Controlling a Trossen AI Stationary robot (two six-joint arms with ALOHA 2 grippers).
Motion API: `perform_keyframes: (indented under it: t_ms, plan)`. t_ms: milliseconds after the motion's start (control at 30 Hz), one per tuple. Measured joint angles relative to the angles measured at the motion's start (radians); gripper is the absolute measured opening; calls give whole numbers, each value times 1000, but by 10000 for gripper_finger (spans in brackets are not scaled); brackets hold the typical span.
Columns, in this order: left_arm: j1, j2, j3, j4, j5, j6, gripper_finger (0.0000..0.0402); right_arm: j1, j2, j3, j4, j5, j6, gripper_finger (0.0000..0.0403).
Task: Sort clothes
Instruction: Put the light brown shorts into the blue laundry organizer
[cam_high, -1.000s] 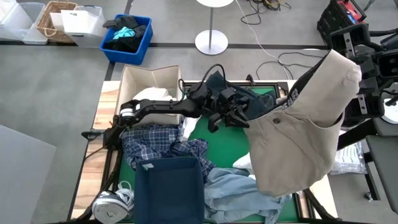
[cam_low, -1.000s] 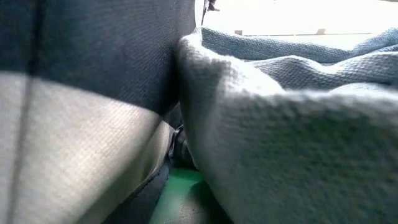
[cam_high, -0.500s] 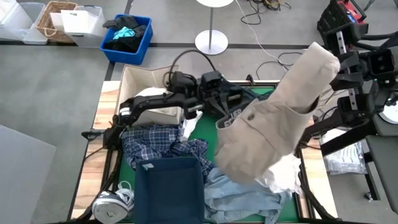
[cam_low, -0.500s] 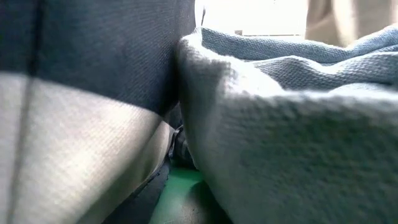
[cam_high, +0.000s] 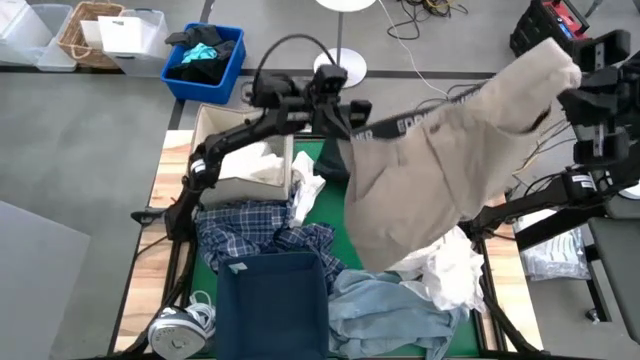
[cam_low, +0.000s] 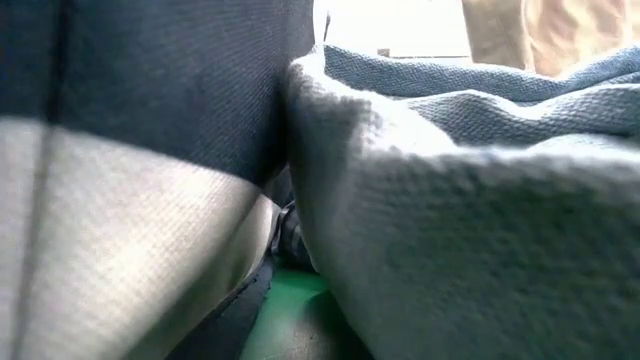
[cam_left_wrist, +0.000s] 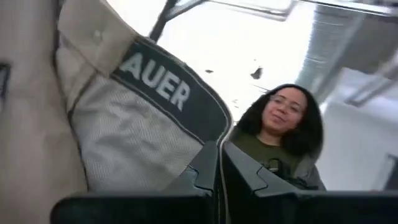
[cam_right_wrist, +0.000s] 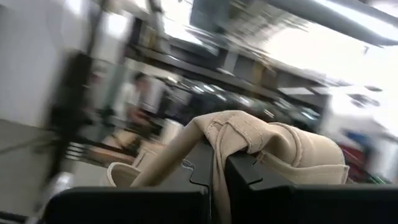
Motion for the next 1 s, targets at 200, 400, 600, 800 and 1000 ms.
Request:
perform_keyframes:
  t_ms: [200, 400, 600, 800, 1000]
  plan:
    - [125, 0, 0, -102, -41, 17, 0, 0, 6, -1, -68, 177, 7, 9]
    - [198, 0, 0, -300, -144, 112, 0, 0, 34, -1, -128, 399, -10, 9]
    - [205, -2, 0, -652, -218, 280, 0, 0, 113, -1, -191, 616, -26, 9]
    - [199, -19, 0, -727, -318, 338, 0, 0, 225, -1, -230, 676, -33, 9]
    - [159, -70, 0, -711, -350, 342, 0, 0, 345, -2, -171, 670, -54, 9]
